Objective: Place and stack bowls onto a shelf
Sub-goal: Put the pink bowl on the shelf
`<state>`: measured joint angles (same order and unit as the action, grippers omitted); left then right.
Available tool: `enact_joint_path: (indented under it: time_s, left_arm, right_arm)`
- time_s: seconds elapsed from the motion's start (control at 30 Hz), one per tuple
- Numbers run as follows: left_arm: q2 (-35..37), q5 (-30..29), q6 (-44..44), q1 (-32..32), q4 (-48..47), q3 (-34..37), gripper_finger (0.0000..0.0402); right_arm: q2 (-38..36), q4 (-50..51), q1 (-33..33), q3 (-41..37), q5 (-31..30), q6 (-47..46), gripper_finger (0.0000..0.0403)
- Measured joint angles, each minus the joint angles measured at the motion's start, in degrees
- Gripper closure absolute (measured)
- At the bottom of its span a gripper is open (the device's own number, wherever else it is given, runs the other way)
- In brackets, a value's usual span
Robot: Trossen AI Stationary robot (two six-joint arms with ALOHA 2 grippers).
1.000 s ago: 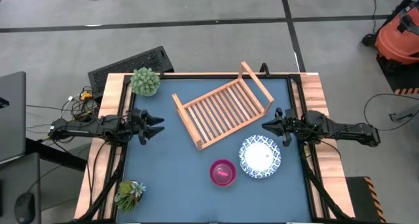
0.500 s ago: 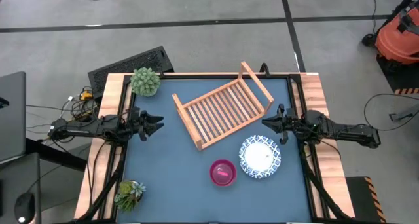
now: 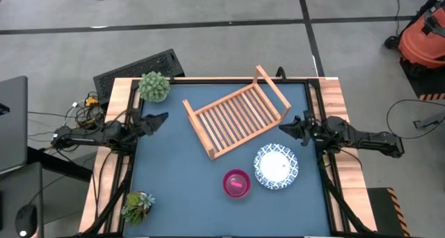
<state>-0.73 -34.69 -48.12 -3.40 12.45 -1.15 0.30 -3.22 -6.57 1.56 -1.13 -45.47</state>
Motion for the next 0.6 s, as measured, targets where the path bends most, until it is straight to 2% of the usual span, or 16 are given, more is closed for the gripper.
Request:
enact_joint_path:
  time_s: [0.13,0.27,0.5,0.6]
  left_arm:
    - [-0.02,-3.19,-3.32,0.00,6.03,0.00,0.0127]
    - [0.00,-3.76,-3.39,0.00,12.85,0.01,0.0127]
    - [0.00,-3.06,1.43,0.00,22.01,0.00,0.0127]
    - [-0.01,-2.10,1.45,0.00,22.16,0.00,0.0127]
  right_arm:
    - [0.02,0.38,0.04,0.00,0.00,-11.82,0.0334]
    - [0.00,0.23,0.04,0.09,-0.11,-22.64,0.0334]
    - [0.06,-0.39,-0.01,0.15,1.02,-32.35,0.0334]
    - [-0.13,-4.23,0.27,0.31,2.54,-31.29,0.0334]
